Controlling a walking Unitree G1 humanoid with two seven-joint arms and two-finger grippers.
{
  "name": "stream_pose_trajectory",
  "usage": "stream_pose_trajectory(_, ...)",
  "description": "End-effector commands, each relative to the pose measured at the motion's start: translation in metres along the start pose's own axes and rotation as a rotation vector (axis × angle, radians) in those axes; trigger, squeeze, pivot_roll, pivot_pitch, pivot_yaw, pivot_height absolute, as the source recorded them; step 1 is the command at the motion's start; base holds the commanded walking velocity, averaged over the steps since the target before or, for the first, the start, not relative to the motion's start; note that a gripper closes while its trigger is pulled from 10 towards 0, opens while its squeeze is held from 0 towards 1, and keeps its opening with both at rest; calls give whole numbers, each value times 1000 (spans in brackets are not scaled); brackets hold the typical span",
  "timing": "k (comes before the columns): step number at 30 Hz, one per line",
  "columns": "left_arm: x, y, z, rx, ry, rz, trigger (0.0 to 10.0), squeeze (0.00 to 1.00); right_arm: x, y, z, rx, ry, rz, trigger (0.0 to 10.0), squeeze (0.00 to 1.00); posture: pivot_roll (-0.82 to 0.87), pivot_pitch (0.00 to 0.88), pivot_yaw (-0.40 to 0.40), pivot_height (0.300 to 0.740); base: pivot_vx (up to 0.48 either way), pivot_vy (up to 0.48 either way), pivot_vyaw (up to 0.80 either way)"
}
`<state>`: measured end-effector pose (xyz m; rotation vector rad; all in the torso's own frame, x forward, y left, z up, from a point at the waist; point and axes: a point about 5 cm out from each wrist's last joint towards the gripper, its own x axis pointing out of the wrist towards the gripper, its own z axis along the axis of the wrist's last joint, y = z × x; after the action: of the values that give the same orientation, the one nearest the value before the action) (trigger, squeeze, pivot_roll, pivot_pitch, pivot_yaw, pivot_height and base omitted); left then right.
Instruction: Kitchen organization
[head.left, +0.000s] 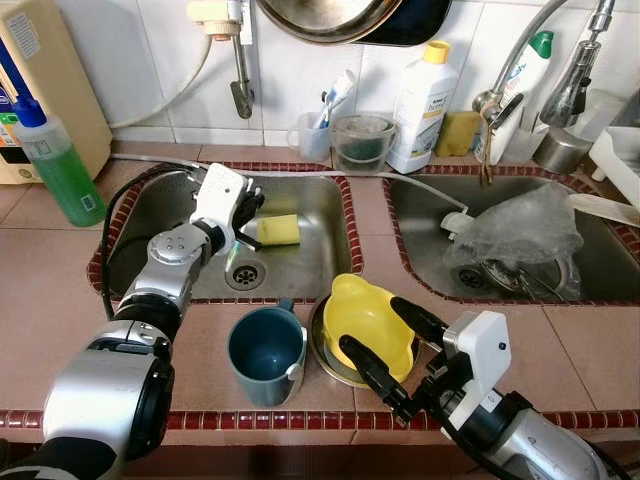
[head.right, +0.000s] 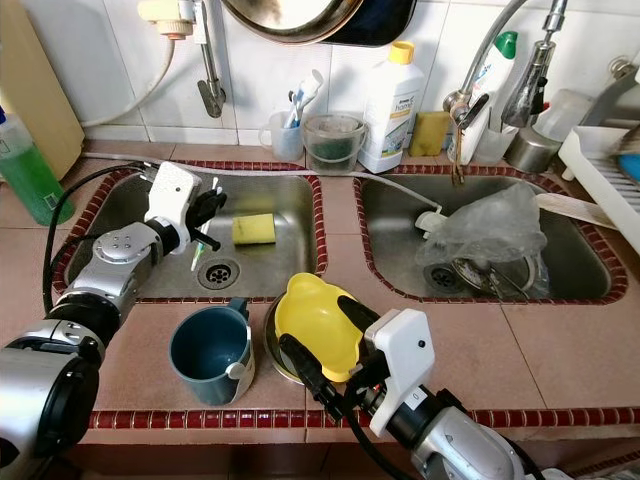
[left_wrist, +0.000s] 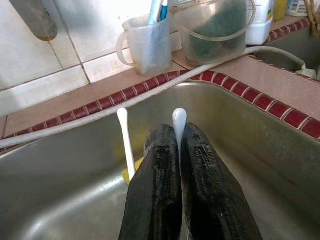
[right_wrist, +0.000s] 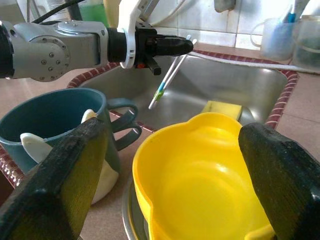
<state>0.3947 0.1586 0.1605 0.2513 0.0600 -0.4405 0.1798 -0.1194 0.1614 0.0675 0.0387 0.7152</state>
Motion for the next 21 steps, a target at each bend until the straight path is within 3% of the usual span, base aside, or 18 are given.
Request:
stream_pose_trajectory(1, 3, 0, 4, 9, 10, 2, 10000, 0, -2, 2, 5, -7, -13, 2, 10000, 0, -133, 100, 28, 740, 0, 0, 0)
stream_pose_trajectory(2, 3, 1, 3, -4, 23, 15, 10000, 361, -2, 2, 5, -7, -12, -2, 10000, 0, -134, 99, 30, 740, 0, 0, 0)
stream_pose_trajectory(3, 3, 1, 2, -11, 28, 20, 10000, 361, -2, 2, 5, -7, -12, -3, 10000, 0, -134, 99, 30, 740, 0, 0, 0)
stream_pose_trajectory(4, 3, 2, 2, -16, 38, 31, 10000, 1000, -2, 2, 5, -6, -12, -5, 10000, 0, -134, 100, 32, 740, 0, 0, 0)
stream_pose_trajectory(21, 3, 3, -1, -9, 68, 31, 10000, 1000, 3, 0, 6, -13, -24, -2, 10000, 0, -114, 93, 30, 740, 0, 0, 0)
